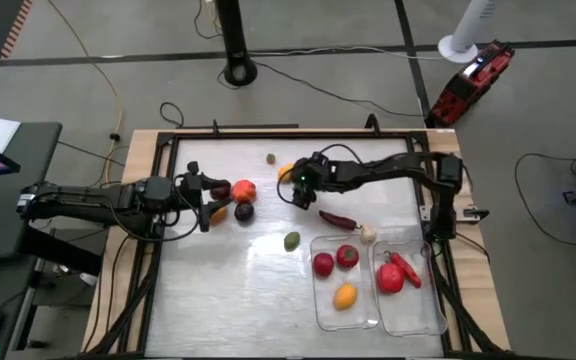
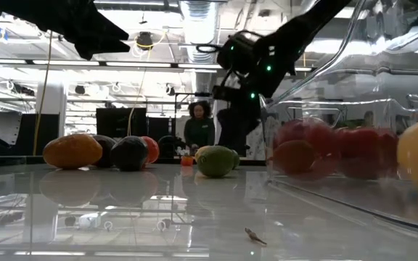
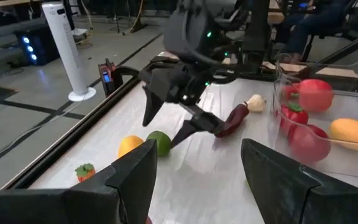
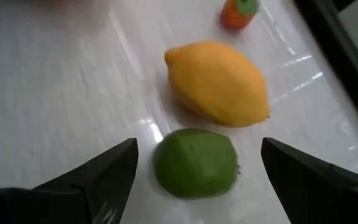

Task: Sort produce into baskets
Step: Put the top lime into the left transparent bin

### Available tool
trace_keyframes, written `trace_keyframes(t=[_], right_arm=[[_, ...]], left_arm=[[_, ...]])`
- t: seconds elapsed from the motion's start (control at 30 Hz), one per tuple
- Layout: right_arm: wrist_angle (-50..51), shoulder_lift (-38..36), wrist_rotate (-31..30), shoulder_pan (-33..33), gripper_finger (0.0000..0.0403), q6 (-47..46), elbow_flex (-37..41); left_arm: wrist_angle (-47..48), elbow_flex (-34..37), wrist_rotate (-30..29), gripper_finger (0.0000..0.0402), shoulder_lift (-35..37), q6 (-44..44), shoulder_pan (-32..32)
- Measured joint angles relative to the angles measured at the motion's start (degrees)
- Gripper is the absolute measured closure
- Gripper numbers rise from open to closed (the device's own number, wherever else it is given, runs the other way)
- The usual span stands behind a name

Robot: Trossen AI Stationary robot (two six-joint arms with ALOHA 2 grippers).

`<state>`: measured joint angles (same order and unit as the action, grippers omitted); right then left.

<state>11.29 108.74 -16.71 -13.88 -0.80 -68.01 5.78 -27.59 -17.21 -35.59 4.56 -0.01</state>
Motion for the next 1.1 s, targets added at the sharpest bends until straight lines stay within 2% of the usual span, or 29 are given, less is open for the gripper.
trace_keyframes(t=[0.23, 0.53, 0.63, 0.83, 1.1], right_arm=[[0.04, 2.42, 0.08, -1.02, 0.0057, -0.70, 0.02], [-0.04, 2.31, 0.23, -1.66, 0.0156, -0.71, -0.07], [2.62, 1.22, 0.54, -1.14, 0.0184, -0.73, -0.05], [13.20, -8.16, 0.82, 2.58, 0.0188, -2.40, -0.02], [28.36, -27.49, 8.74, 14.15, 0.0184, -10.93, -0.03]], left_arm=[[-0.02, 0.00, -0.01, 0.0182, 0.01, -0.03, 0.00], [-0.04, 0.00, -0.04, 0.0182, 0.00, -0.52, 0.00], [-0.04, 0.00, -0.04, 0.0182, 0.02, -0.52, 0.00], [-0.04, 0.00, -0.07, 0.0182, 0.02, -0.99, 0.00], [-0.09, 0.00, -0.13, 0.0182, 0.02, -1.95, 0.00]])
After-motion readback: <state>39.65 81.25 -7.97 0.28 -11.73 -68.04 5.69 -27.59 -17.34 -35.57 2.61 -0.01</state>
